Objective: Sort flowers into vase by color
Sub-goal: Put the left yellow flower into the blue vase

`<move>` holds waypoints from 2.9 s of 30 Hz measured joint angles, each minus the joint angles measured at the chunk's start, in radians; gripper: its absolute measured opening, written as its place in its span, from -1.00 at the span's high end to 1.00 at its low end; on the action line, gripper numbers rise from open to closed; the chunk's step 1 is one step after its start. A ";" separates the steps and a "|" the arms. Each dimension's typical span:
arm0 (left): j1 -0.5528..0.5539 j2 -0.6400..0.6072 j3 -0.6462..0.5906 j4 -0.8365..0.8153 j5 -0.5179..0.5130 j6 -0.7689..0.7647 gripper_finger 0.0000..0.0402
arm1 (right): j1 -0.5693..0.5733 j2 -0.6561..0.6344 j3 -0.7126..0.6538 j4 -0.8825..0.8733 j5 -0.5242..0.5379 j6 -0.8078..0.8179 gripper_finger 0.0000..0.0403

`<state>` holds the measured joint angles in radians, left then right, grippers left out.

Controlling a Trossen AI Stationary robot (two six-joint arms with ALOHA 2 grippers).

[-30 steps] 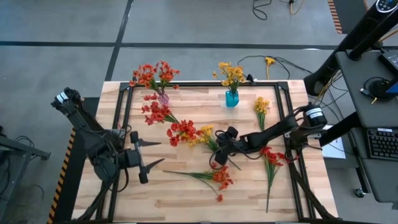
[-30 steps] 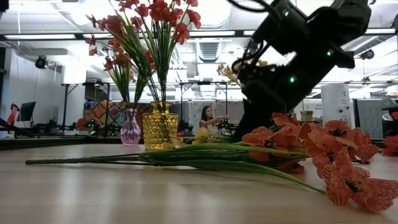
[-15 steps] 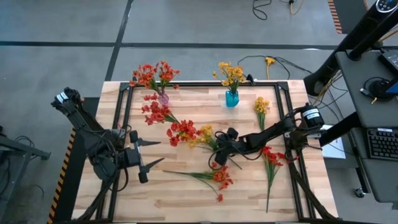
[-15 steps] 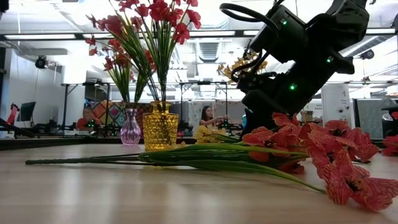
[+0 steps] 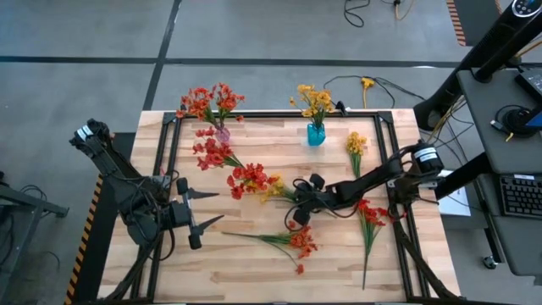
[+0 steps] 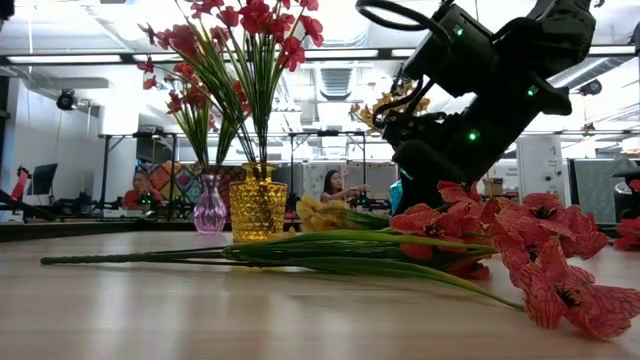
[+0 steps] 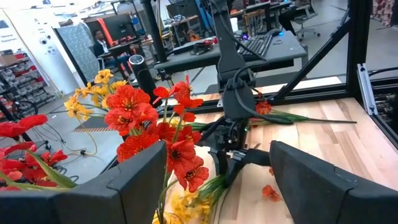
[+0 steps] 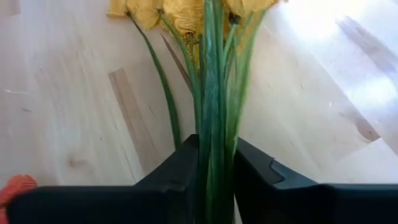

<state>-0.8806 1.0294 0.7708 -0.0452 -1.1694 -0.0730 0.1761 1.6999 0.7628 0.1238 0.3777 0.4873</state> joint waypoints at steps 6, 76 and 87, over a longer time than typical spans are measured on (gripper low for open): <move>0.000 0.000 0.000 -0.001 0.000 0.000 -0.33 | 0.000 -0.061 0.000 -0.038 0.001 0.000 0.81; 0.001 0.000 0.001 0.003 -0.002 0.012 -0.33 | -0.635 -0.174 -0.195 1.449 -0.154 -0.750 0.84; 0.001 0.000 0.001 0.004 -0.002 0.012 -0.33 | -0.696 -0.126 -0.195 1.446 -0.180 -0.695 0.84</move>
<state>-0.8799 1.0294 0.7719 -0.0417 -1.1713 -0.0605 -0.5198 1.5742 0.5674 1.5700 0.1977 -0.2080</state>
